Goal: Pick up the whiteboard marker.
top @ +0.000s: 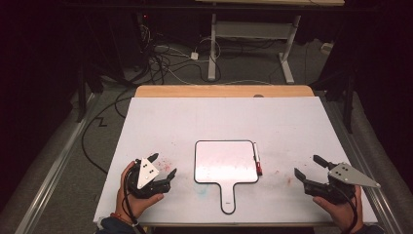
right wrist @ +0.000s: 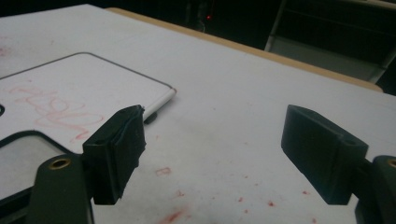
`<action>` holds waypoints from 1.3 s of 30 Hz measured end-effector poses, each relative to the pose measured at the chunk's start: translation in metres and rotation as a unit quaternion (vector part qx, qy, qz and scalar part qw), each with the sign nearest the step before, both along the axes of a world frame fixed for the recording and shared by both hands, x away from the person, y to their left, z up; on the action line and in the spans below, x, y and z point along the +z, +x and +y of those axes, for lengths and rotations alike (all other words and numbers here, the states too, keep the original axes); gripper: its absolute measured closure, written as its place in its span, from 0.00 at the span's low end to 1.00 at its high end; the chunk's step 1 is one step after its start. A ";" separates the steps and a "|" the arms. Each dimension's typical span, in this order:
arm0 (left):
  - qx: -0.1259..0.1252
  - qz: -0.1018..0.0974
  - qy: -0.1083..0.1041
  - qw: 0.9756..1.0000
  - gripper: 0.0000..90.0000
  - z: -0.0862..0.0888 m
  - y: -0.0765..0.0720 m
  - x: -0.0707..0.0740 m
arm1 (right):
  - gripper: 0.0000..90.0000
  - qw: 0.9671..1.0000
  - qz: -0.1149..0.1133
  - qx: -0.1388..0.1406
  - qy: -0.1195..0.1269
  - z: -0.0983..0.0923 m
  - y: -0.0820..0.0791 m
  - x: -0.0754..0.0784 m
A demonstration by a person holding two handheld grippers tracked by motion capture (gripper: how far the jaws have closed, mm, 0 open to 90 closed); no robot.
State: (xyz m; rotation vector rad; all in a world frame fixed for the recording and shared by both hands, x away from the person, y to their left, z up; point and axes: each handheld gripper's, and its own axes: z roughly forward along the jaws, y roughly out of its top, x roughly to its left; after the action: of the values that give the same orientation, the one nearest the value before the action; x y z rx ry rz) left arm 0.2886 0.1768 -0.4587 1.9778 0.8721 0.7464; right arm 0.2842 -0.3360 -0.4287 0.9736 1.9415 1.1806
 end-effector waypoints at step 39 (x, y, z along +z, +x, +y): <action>-0.012 0.034 0.032 0.999 0.24 -0.010 0.012 -0.015 | 0.49 0.961 0.265 0.075 0.013 0.067 0.114 -0.007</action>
State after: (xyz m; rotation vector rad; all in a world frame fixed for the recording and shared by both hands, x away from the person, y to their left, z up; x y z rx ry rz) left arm 0.3002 0.1668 -0.4739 2.0777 0.8720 0.7048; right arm 0.3983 -0.2695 -0.4358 1.2724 2.4578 1.1050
